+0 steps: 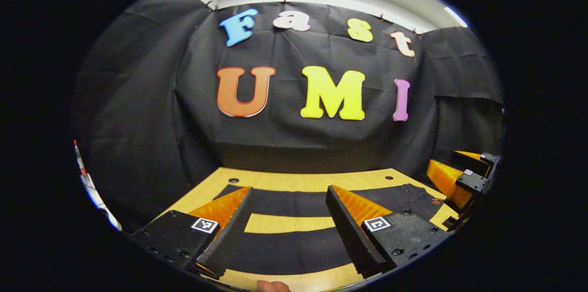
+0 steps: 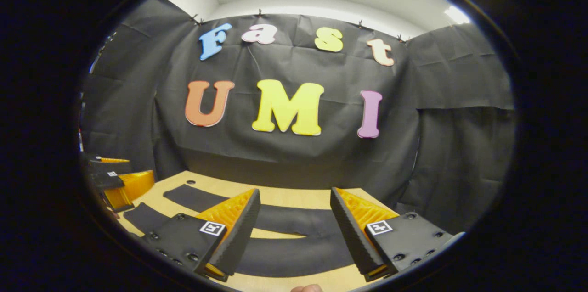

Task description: Grasp the waist and the cuffs of the jeans and fold them to make the two legs overlap; first hold the waist and fold one-third of the jeans toward the cuffs, then hold the cuffs and fold the remaining one-third in the same direction to finish folding.

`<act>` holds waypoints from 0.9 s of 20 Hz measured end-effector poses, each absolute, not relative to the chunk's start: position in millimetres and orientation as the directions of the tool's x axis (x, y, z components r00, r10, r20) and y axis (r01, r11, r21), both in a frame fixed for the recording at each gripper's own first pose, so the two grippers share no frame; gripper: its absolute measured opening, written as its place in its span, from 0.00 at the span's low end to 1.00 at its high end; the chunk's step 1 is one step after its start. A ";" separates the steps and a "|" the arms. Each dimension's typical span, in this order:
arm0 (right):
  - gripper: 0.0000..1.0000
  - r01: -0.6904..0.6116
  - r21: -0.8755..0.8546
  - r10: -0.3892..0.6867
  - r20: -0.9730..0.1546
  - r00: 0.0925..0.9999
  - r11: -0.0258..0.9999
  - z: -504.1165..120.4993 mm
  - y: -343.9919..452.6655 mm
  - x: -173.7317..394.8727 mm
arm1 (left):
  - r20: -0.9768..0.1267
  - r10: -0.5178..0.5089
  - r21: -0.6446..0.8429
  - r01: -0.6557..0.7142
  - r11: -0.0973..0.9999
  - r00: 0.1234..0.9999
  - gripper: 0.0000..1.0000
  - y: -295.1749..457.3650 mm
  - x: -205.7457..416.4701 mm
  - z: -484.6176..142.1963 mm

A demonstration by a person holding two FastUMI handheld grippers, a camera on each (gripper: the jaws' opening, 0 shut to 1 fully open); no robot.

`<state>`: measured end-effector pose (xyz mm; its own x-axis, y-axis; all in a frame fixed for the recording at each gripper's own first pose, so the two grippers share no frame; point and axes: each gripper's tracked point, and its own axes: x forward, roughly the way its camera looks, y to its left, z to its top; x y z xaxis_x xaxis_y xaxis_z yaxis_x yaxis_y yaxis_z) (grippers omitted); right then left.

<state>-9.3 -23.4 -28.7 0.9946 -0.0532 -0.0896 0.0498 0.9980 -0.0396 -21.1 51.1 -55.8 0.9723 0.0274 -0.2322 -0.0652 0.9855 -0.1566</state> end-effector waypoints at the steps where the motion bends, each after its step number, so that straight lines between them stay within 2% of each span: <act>1: 0.93 0.071 -0.041 -0.075 -0.112 0.991 0.997 -38.7 -37.7 -7.4 | -0.279 0.049 -0.163 -0.098 0.982 0.959 1.00 60.7 -24.6 -68.0; 2: 0.95 0.082 -0.047 -0.088 -0.128 0.988 0.995 -44.6 -47.0 -5.2 | -0.322 0.066 -0.170 -0.126 0.977 0.944 1.00 67.7 -27.2 -80.0; 5: 0.93 0.088 -0.067 -0.098 -0.168 0.981 0.994 -61.8 -66.8 5.2 | -0.465 0.099 -0.240 -0.233 0.942 0.879 0.99 80.2 -49.4 -122.6; 8: 0.93 0.094 -0.065 -0.106 -0.205 0.973 0.993 -74.8 -78.8 19.4 | -0.590 0.091 -0.343 -0.351 0.871 0.802 0.97 88.0 -70.5 -156.4; 9: 0.98 0.087 -0.062 -0.098 -0.209 0.973 0.994 -75.6 -78.0 24.1 | -0.627 0.079 -0.381 -0.394 0.836 0.775 0.98 86.8 -75.0 -169.1; 10: 0.93 0.077 -0.065 -0.089 -0.206 0.975 0.995 -74.4 -76.1 26.1 | -0.660 0.077 -0.410 -0.444 0.797 0.747 0.98 88.9 -79.8 -180.2; 11: 0.95 0.066 -0.073 -0.080 -0.202 0.976 0.995 -72.0 -74.1 29.5 | -0.689 0.082 -0.428 -0.497 0.755 0.720 0.99 92.8 -86.9 -190.7; 13: 0.93 0.039 -0.082 -0.056 -0.209 0.976 0.996 -73.8 -69.3 36.4 | -0.731 0.095 -0.417 -0.552 0.722 0.676 0.99 106.5 -93.4 -212.4; 16: 0.95 0.028 -0.093 -0.046 -0.199 0.979 0.995 -67.5 -65.2 40.8 | -0.774 -0.004 -0.528 -0.641 0.557 0.633 0.99 104.9 -95.3 -236.3; 18: 0.93 0.023 -0.098 -0.042 -0.204 0.978 0.995 -69.0 -65.1 40.1 | -0.798 -0.044 -0.558 -0.710 0.429 0.601 0.99 108.1 -100.1 -251.0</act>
